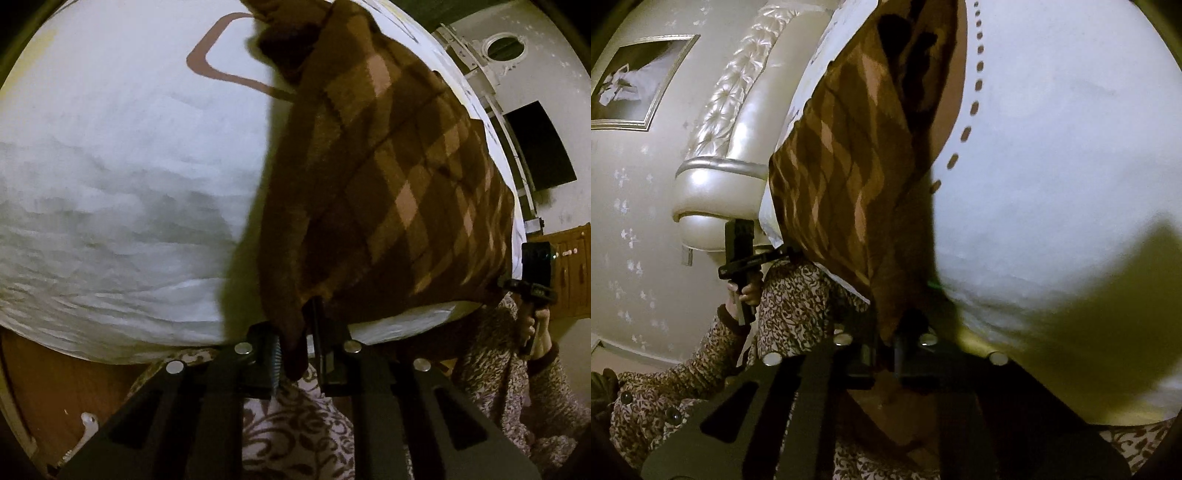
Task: Fold small clothes
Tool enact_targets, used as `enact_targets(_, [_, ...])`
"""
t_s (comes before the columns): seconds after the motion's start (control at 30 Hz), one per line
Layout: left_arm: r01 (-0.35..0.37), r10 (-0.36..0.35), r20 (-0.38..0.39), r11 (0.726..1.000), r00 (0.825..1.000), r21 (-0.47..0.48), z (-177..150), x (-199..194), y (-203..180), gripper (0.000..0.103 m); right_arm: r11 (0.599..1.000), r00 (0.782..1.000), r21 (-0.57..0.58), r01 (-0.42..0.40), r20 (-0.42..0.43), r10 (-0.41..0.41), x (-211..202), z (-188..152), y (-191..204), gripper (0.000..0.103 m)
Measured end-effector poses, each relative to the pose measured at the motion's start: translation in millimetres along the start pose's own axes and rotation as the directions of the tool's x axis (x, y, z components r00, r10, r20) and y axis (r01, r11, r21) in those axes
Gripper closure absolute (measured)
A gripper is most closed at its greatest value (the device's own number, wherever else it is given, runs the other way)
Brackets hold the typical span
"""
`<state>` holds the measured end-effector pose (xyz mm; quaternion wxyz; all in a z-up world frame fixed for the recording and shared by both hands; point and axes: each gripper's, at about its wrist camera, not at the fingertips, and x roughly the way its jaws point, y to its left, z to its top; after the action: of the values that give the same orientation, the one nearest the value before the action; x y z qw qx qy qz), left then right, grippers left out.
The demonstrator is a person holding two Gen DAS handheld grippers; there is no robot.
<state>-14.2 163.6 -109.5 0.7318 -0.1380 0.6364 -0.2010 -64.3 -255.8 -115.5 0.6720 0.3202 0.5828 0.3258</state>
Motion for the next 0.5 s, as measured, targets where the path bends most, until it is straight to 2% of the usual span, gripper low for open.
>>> enact_targets(0.07, [0.004,-0.004,-0.004,1.000,1.000,0.000,0,-1,1,0.098,1.000,1.000,-0.007,0.001,0.018,-0.001,-3,0,3,0.100])
enact_targets(0.13, [0.016,-0.016,0.011,1.000,1.000,0.016,-2,-5,-2,0.099,1.000,0.999,-0.004,-0.027,0.037,0.028,-8,0,6,0.100])
enact_targets(0.27, [0.102,-0.102,0.051,0.995,0.993,0.000,-10,-20,-2,0.099,0.998,0.996,-0.017,-0.060,0.066,0.061,-19,-1,17,0.100])
enact_targets(0.43, [0.217,-0.212,0.139,0.976,0.967,-0.019,-25,-56,-6,0.099,0.993,0.986,-0.020,-0.119,0.111,0.121,-37,-6,30,0.100])
enact_targets(0.5, [0.272,-0.265,0.182,0.962,0.947,-0.016,-31,-74,-12,0.099,0.990,0.982,-0.023,-0.138,0.129,0.140,-45,-9,35,0.100])
